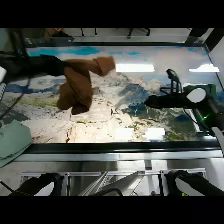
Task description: Fold the shirts.
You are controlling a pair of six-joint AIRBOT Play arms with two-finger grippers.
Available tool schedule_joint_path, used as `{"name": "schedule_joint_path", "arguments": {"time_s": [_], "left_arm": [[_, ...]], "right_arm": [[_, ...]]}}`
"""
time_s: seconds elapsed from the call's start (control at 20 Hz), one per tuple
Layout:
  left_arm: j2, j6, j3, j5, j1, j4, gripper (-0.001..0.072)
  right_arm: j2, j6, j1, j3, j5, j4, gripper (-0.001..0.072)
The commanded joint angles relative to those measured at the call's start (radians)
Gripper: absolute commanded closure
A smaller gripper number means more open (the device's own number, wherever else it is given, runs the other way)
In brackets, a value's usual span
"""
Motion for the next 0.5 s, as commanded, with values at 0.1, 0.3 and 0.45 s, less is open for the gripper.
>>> {"name": "schedule_joint_path", "arguments": {"time_s": [0.1, 0.3, 0.45], "left_arm": [[-0.121, -0.027, -0.181, 0.093, -0.206, -0.063, 0.0690], [-0.256, -0.042, -0.129, 0.015, -0.240, -0.072, 0.0016], [-0.278, -0.042, -0.016, -0.154, -0.131, -0.034, 0.0016]], "right_arm": [[0.049, 0.000, -0.120, 0.002, 0.114, 0.001, 0.0474], [0.013, 0.000, -0.121, 0.002, 0.120, 0.000, 0.0318], [-0.034, 0.000, -0.120, 0.002, 0.120, 0.001, 0.0318]]}}
